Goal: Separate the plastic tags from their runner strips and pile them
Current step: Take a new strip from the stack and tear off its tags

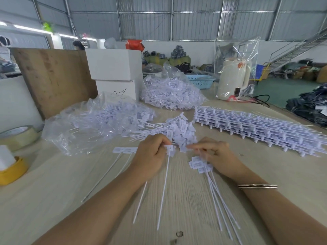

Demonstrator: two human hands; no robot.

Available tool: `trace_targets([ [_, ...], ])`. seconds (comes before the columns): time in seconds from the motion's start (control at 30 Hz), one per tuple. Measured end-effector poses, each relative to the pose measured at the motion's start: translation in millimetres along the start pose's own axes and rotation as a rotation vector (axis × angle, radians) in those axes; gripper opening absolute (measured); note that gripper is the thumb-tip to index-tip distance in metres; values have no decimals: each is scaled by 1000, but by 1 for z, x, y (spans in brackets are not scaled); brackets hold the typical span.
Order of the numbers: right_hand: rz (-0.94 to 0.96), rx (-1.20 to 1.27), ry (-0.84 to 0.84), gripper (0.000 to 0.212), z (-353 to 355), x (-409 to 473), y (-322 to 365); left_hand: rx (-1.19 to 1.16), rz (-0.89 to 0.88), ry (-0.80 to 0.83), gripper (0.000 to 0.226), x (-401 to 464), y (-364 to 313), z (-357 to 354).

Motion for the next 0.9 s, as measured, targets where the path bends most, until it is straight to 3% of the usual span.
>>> trace_targets([
  [0.17, -19, -182, 125, 46, -5, 2, -10, 81, 129, 50, 31, 0, 14, -2],
  [0.33, -18, -170, -21, 51, -2, 3, -3, 38, 132, 143, 46, -1, 12, -8],
  [0.47, 140, -253, -34, 34, -18, 0, 16, 42, -29, 202, 47, -7, -2, -17],
  [0.57, 140, -222, -14, 23, -28, 0, 18, 58, -154, 167, 46, -10, -9, -22],
  [0.73, 117, -340, -68, 17, -26, 3, 5, 62, -207, 142, 46, -7, -13, -20],
  [0.9, 99, -336, -57, 7, -24, 4, 5, 307, -121, 149, 27, -5, -8, -11],
])
Point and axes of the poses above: each hand's wrist, its own x-axis towards the middle knuckle, its own z-axis out of the back of the hand, y = z × x, the point moved 4 cm from there along x, towards the middle knuckle, and after that the axes turned 7 degrees about -z, right-handed, at the moved point
